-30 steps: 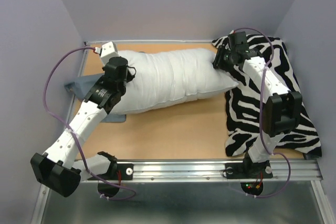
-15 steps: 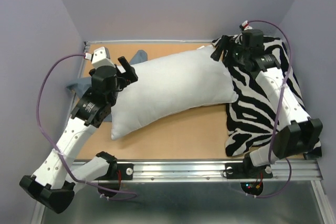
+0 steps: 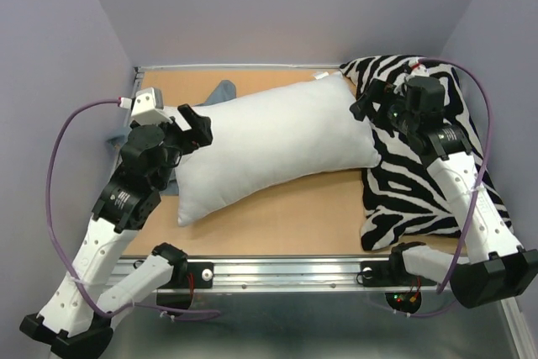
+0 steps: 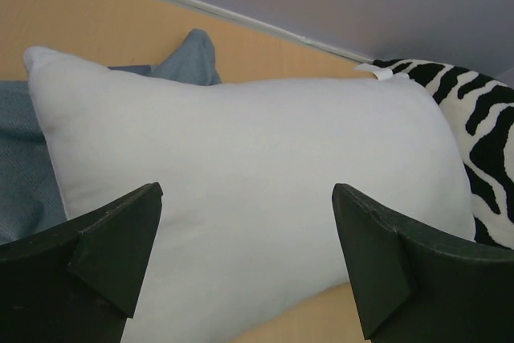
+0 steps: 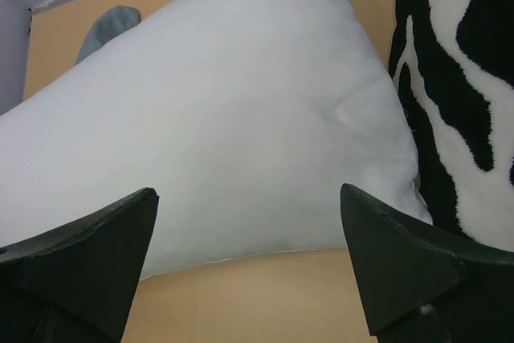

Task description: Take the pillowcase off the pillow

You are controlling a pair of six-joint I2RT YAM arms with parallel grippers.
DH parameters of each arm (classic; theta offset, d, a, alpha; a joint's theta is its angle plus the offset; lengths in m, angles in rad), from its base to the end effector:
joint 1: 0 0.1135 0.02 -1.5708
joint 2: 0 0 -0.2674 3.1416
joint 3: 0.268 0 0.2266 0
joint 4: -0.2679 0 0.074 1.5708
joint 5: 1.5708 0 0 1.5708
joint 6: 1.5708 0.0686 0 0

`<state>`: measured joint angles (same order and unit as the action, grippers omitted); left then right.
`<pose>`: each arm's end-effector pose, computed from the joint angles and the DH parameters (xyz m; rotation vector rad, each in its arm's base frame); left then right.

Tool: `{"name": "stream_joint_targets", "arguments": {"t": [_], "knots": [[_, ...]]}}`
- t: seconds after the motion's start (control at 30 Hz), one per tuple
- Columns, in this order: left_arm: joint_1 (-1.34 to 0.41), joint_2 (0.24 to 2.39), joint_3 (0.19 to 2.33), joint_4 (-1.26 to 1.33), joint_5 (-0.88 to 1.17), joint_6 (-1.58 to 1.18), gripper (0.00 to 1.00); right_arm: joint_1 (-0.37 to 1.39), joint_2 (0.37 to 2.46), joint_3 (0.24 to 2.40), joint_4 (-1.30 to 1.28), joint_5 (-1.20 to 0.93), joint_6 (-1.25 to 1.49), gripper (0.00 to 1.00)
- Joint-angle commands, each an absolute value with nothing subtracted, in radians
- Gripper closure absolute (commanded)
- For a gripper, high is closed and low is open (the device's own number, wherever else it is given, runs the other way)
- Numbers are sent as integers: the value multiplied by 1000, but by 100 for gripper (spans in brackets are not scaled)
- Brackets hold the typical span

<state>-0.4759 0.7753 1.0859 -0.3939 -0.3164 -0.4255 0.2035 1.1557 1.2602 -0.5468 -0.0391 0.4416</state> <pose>0.1497 -0.0532 0.4130 -0.2005 1.6550 -0.4242 0.2463 0.0536 0.3797 0.2174 2.0299 0.4474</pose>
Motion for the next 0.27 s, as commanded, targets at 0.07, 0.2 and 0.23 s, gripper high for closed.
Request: {"name": "stream_joint_targets", "arguments": {"t": [0.07,0.2,0.23], "knots": [[-479,713,1042,-347,-304,-376,1,207,1098,1216,-503,-3,440,0],[-479,698,1034,-328,-301,-373,1,207,1095,1210,-500,-3,442,0],[-479,696,1035,-313,-304,-373,1,207,1095,1207,-499,-3,442,0]]}}
